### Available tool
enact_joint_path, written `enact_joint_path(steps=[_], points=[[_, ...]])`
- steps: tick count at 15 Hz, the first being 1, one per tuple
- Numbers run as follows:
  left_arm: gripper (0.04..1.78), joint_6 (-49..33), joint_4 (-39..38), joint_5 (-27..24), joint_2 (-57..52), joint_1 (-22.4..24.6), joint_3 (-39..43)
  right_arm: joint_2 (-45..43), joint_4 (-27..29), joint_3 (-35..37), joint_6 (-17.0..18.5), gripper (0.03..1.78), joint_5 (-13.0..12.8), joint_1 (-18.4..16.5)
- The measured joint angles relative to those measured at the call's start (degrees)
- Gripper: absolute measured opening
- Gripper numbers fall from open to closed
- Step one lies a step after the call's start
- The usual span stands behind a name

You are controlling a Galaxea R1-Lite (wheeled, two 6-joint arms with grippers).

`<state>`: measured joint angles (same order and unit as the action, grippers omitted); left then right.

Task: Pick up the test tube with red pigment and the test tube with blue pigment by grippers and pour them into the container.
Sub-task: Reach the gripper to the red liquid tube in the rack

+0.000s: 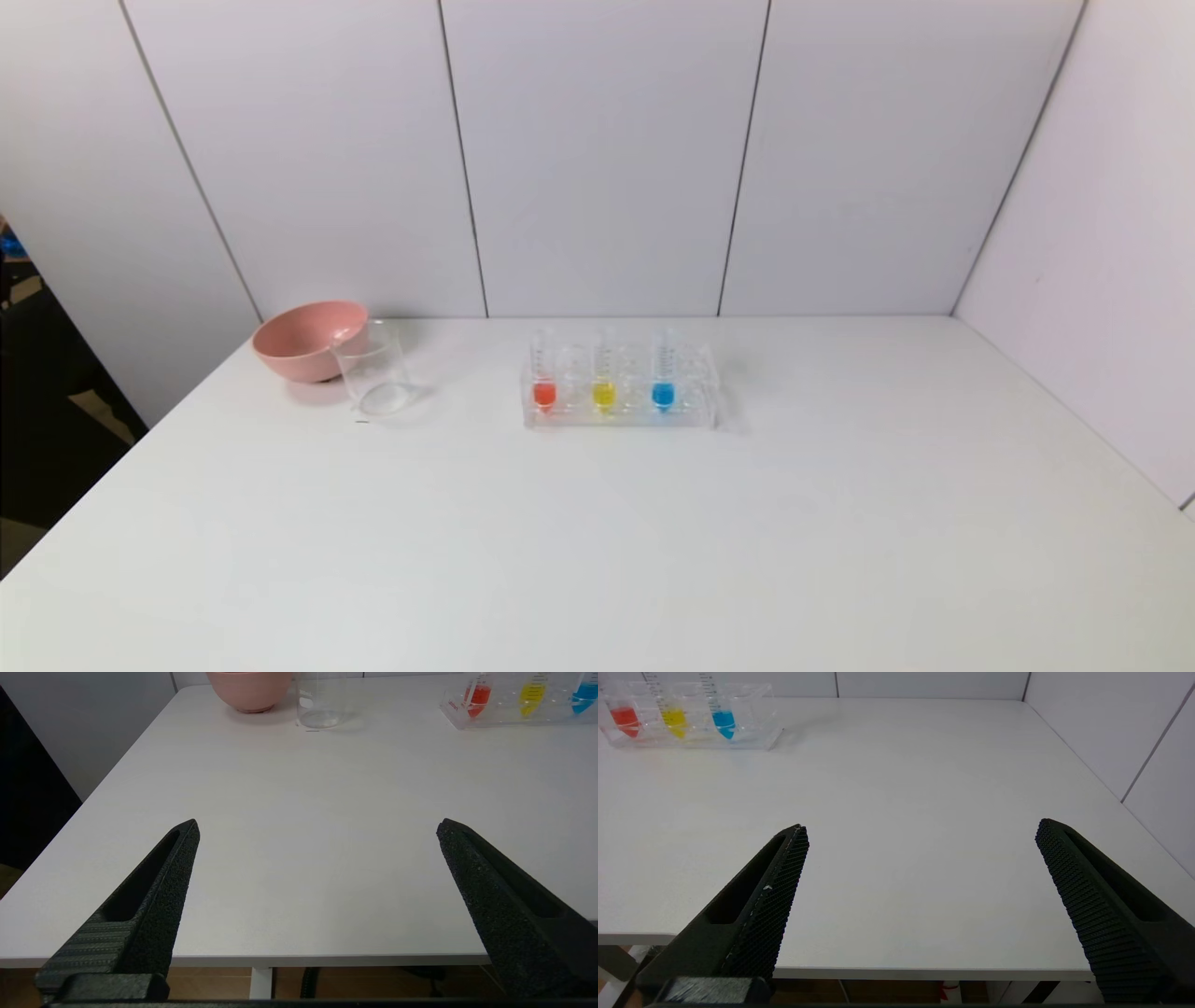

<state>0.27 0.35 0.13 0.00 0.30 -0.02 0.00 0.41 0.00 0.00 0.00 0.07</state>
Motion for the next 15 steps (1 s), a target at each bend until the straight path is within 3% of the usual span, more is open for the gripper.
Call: enact_joint_path(steps=[15], points=[[1.78,0.9,-0.1,0.1,0.0,-0.1,0.0,0.0,0.0,0.0,0.0,1.77,0.0,0.0]])
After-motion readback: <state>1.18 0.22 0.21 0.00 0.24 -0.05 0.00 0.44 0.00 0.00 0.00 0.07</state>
